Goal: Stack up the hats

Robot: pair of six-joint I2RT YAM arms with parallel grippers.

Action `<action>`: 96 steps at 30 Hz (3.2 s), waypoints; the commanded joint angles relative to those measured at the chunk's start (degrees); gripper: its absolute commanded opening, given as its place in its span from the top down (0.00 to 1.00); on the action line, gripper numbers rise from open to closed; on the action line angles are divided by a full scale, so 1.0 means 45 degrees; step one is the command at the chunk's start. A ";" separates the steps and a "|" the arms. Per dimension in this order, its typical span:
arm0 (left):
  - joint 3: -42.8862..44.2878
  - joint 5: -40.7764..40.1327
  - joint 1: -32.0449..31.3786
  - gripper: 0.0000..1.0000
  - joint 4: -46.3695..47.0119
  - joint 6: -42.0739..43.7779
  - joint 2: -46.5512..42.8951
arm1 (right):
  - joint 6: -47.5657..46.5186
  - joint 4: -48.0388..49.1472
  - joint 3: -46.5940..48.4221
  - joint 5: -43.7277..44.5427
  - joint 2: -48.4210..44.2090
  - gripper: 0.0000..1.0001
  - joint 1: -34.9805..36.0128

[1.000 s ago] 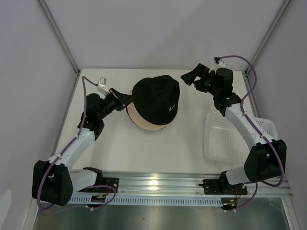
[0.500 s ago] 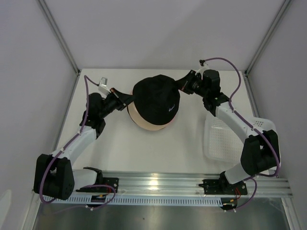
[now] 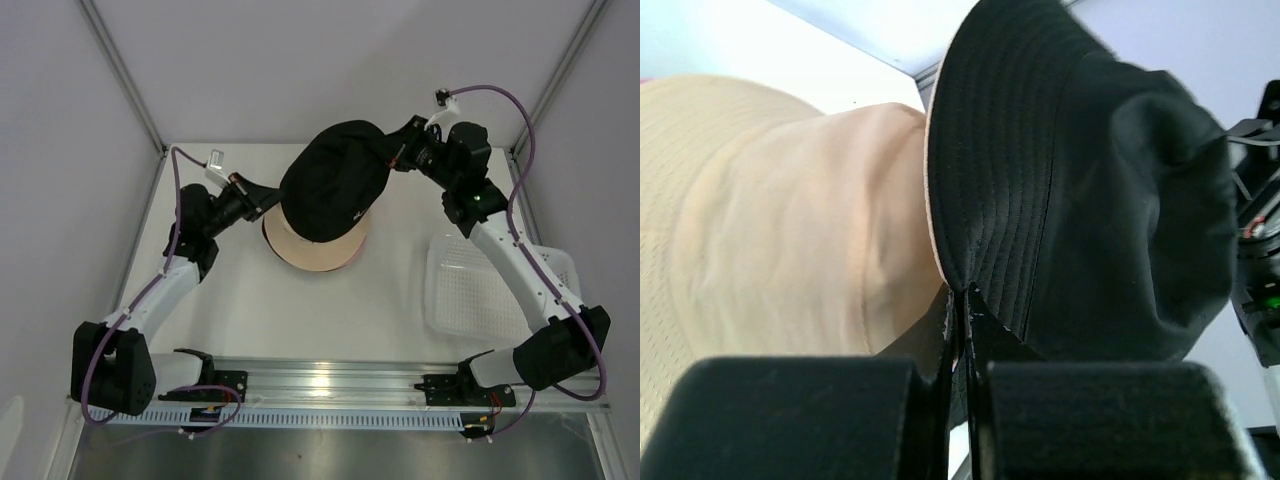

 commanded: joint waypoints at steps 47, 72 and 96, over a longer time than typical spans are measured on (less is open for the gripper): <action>-0.3115 -0.4181 0.1069 0.99 -0.1349 0.1784 -0.1205 | 0.0334 -0.2305 0.1452 -0.1124 0.1784 0.04 -0.1587; -0.2314 -0.3457 0.0365 0.99 -0.0664 0.1805 0.0182 | 0.2484 0.2974 -0.2674 -0.2608 0.2385 0.23 -0.0515; -0.0459 -0.3690 0.0365 0.99 -0.2963 0.2254 0.0455 | 0.3384 0.3972 -0.3023 -0.3175 0.2564 1.00 -0.1354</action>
